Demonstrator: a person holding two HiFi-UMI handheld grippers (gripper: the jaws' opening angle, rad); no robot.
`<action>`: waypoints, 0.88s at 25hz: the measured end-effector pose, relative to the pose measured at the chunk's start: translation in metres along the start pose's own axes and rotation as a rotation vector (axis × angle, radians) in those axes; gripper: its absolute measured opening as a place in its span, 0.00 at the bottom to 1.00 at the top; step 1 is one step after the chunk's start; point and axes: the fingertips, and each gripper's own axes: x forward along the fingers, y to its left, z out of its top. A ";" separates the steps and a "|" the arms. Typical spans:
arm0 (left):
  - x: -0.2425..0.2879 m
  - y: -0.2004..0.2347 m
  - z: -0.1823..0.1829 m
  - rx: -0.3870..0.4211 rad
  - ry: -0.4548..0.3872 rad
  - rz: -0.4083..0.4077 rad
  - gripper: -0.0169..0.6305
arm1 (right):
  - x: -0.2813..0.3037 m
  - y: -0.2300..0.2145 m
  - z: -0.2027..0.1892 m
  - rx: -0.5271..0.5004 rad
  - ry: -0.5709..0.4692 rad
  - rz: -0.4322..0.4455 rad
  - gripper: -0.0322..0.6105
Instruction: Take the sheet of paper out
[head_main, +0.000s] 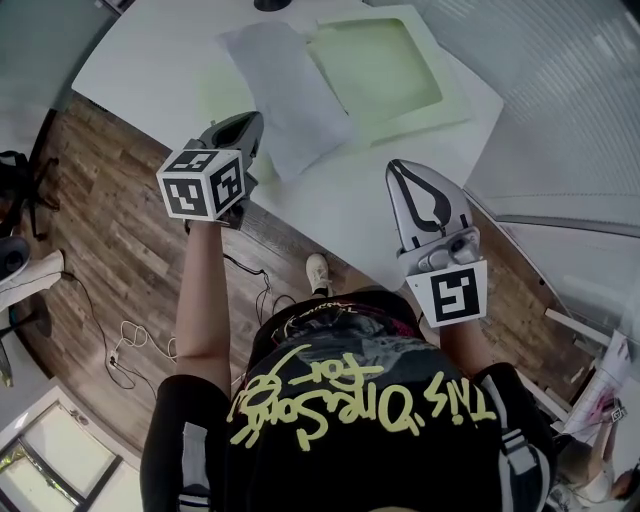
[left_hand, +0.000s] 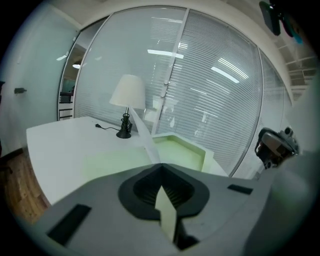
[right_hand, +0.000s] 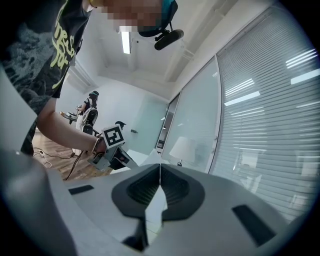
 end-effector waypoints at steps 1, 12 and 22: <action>-0.003 0.000 0.002 0.011 -0.003 0.003 0.03 | 0.000 0.002 0.000 0.000 -0.001 0.002 0.06; -0.040 -0.014 0.030 0.075 -0.097 -0.007 0.03 | 0.005 0.023 0.007 0.002 -0.020 0.035 0.06; -0.080 -0.023 0.054 0.149 -0.174 0.016 0.03 | 0.012 0.042 0.014 -0.004 -0.036 0.061 0.06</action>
